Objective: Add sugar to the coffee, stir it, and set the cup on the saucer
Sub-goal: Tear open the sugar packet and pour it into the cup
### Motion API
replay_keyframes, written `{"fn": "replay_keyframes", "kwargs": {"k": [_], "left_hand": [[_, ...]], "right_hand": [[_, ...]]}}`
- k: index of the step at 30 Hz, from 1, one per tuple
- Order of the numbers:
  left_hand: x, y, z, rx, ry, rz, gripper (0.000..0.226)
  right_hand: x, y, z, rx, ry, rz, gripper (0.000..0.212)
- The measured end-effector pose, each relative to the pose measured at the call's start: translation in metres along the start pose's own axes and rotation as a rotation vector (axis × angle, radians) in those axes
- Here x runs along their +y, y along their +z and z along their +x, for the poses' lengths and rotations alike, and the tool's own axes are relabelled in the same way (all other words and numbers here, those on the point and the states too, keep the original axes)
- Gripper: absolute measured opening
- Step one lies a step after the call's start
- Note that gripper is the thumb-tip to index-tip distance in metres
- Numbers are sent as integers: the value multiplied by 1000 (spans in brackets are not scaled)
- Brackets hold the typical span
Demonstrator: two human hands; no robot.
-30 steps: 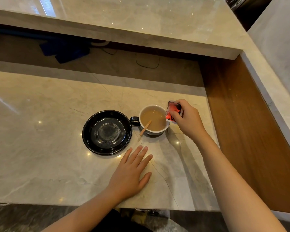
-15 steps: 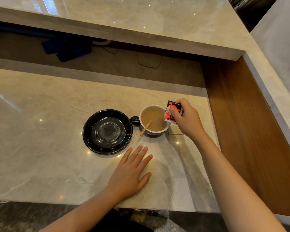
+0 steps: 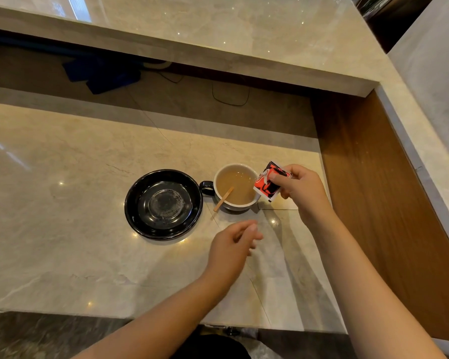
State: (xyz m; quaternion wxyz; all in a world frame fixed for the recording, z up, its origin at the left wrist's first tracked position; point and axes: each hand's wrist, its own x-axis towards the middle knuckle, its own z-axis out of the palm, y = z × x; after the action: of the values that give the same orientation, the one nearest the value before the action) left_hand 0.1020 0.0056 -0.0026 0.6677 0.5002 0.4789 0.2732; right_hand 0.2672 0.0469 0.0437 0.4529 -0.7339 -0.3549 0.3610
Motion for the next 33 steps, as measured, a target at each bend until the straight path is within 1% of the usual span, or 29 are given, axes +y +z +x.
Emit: {"fn": "replay_keyframes", "kwargs": {"k": [4, 5, 7, 10, 12, 17, 24, 30, 33], "left_hand": [[35, 34, 13, 8, -277, -645, 13], [41, 39, 16, 31, -337, -775, 12], [47, 46, 22, 93, -427, -919, 13], [46, 51, 27, 149, -481, -978, 9], [44, 51, 29, 160, -484, -992, 9], [47, 53, 37, 173, -463, -1050, 14], [45, 57, 44, 144, -489, -1106, 16], [43, 58, 48, 128, -518, -1110, 12], [42, 58, 49, 122, -520, -1125, 10]], "right_hand": [[-3, -1, -8, -24, 24, 16, 8], [-3, 0, -9, -20, 23, 4, 11], [-5, -1, -10, -9, 10, -38, 14], [-8, -2, -11, -42, -23, -104, 10], [-9, -2, -10, -48, -45, -145, 13], [-12, -1, -4, 26, -70, -208, 20], [-12, -1, 3, 50, -9, -166, 22], [-11, -1, 7, 55, -75, -287, 18], [-10, -2, 7, 53, -95, -293, 19]]}}
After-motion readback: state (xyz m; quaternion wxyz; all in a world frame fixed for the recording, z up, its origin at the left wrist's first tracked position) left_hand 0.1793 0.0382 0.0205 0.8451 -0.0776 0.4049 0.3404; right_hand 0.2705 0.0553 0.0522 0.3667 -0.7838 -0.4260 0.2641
